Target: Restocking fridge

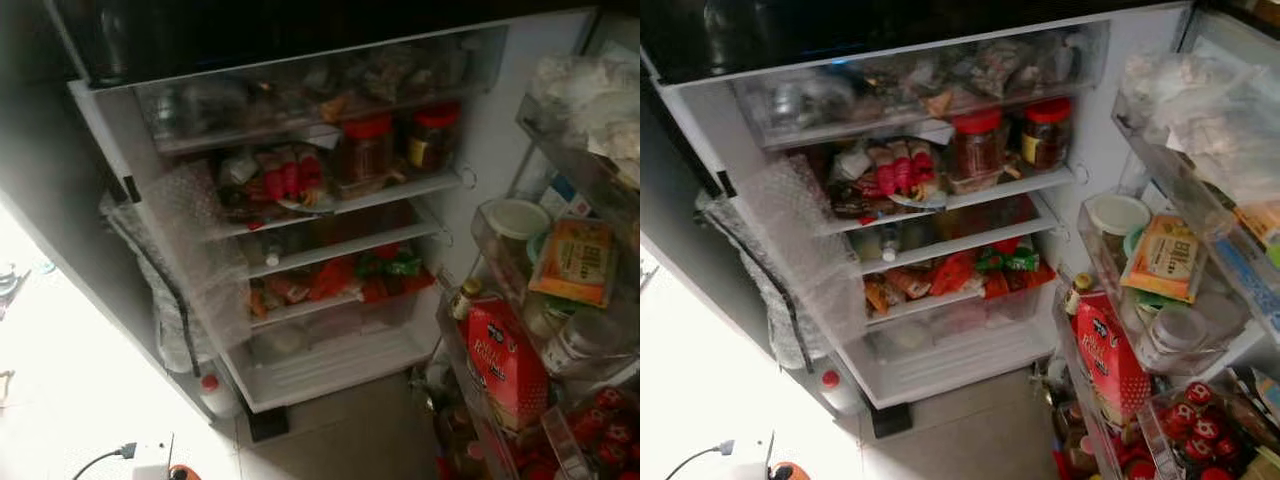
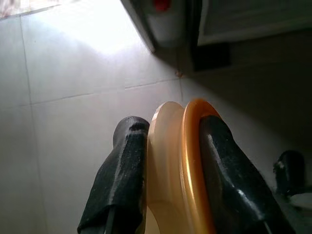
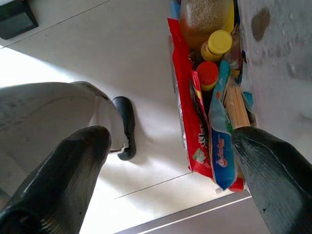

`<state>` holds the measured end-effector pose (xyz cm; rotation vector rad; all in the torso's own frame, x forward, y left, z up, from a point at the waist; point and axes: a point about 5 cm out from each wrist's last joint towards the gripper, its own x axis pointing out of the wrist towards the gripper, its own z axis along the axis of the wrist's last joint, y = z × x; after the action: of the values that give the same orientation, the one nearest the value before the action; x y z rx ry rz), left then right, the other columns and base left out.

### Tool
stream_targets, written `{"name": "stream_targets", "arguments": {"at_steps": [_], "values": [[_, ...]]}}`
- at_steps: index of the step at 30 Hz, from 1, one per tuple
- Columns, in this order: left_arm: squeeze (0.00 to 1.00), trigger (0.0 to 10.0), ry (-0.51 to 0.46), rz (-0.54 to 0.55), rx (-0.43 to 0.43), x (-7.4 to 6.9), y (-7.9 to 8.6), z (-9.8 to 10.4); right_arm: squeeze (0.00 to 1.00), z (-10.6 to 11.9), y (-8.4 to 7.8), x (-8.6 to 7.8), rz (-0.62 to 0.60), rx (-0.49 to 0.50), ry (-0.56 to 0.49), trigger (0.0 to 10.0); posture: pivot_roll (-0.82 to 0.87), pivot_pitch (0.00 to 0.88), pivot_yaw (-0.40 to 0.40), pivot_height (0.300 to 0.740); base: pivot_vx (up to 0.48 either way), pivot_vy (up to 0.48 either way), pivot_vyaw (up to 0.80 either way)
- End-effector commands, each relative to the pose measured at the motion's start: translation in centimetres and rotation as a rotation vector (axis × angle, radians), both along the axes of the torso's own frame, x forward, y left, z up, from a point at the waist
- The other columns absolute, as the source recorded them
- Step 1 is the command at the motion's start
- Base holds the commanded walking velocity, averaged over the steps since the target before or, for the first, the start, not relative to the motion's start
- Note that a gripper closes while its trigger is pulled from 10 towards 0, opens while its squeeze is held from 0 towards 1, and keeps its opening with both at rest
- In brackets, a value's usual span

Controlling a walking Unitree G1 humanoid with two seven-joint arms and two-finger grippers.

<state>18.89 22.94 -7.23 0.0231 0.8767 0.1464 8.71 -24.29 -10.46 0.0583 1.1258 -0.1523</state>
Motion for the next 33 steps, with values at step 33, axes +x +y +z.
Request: {"name": "stream_targets", "arguments": {"at_steps": [33], "values": [[0.00, 10.0, -0.723, -0.180, -0.634, 9.6, -7.5, 12.2, 0.00, 0.4, -0.7, 0.6, 0.051, -0.006, -0.014, 10.0, -0.18, 0.061, 0.020, 0.740, 0.000, 0.000, 0.00]]}}
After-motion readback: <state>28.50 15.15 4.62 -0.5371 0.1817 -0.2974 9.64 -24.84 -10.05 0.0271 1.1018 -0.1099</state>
